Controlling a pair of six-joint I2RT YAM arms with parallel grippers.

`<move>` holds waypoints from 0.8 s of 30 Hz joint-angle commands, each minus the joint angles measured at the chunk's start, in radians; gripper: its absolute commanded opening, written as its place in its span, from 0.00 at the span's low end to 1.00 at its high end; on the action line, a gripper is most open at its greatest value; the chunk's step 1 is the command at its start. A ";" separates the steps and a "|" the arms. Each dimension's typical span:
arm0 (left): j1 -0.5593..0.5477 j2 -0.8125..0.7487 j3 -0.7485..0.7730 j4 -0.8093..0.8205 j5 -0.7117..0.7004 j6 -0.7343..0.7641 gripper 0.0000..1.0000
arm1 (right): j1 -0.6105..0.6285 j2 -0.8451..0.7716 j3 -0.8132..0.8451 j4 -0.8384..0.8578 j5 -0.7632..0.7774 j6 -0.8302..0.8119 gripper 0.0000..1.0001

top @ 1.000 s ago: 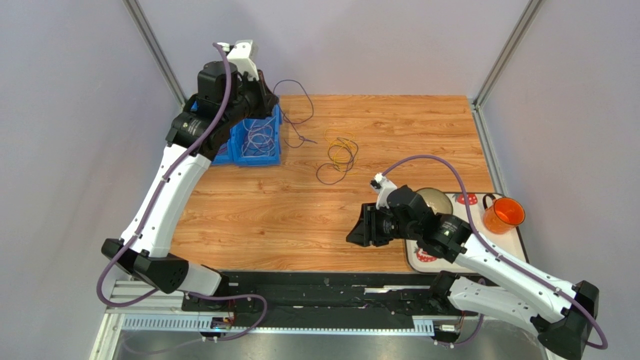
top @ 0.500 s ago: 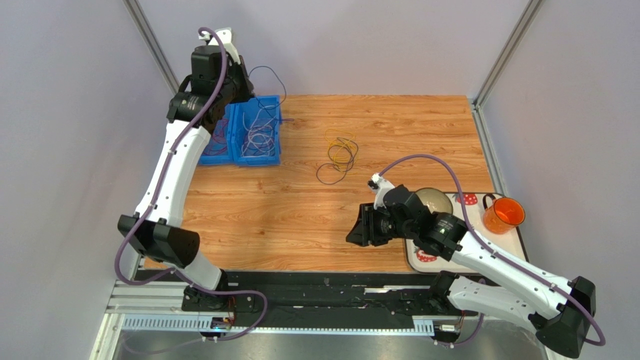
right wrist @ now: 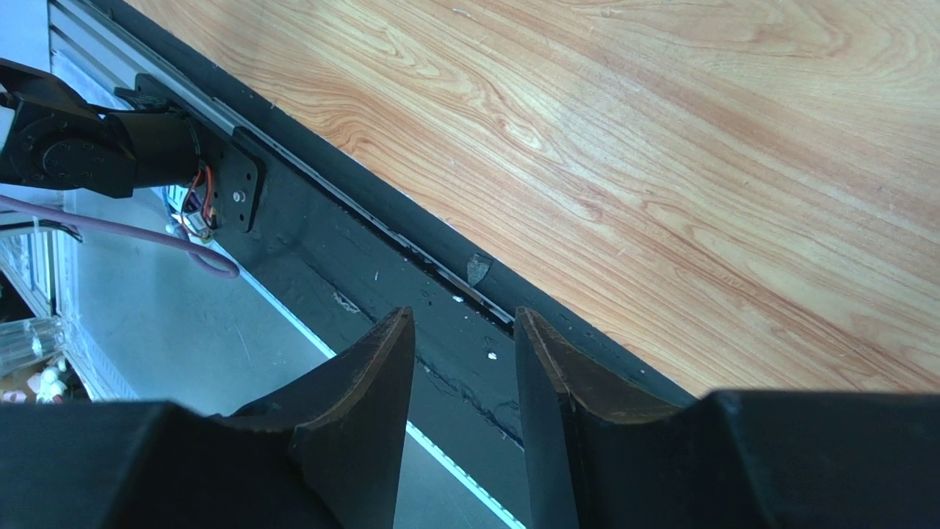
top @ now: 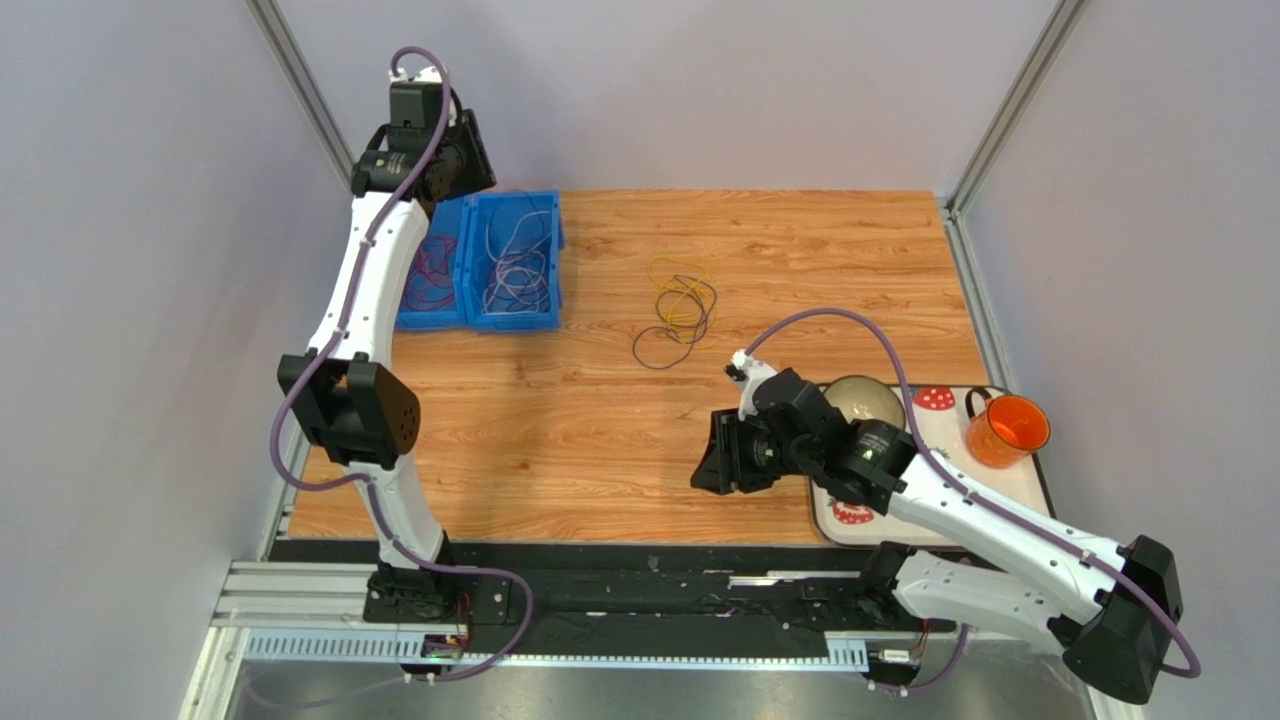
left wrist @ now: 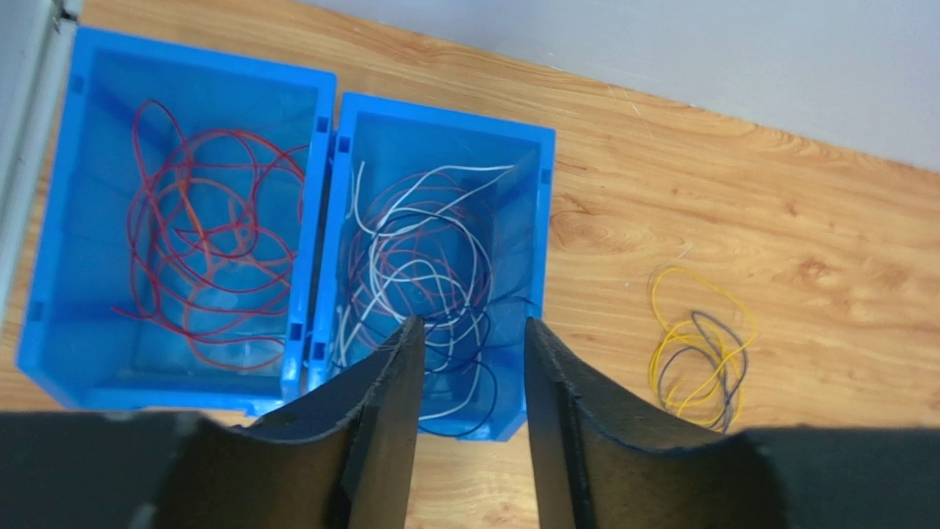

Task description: Untangle the cables

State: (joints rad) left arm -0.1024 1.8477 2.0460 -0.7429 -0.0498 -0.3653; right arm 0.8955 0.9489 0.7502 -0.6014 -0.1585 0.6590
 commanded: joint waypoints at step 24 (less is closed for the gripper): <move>-0.281 -0.357 -0.527 0.122 0.188 -0.023 0.49 | -0.070 0.215 0.302 -0.109 0.399 -0.105 0.51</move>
State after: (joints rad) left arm -0.2955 1.5078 1.5757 -0.7021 0.1345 -0.4099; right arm 0.8471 1.1542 1.0332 -0.6907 0.0990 0.5735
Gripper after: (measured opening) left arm 0.489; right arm 0.495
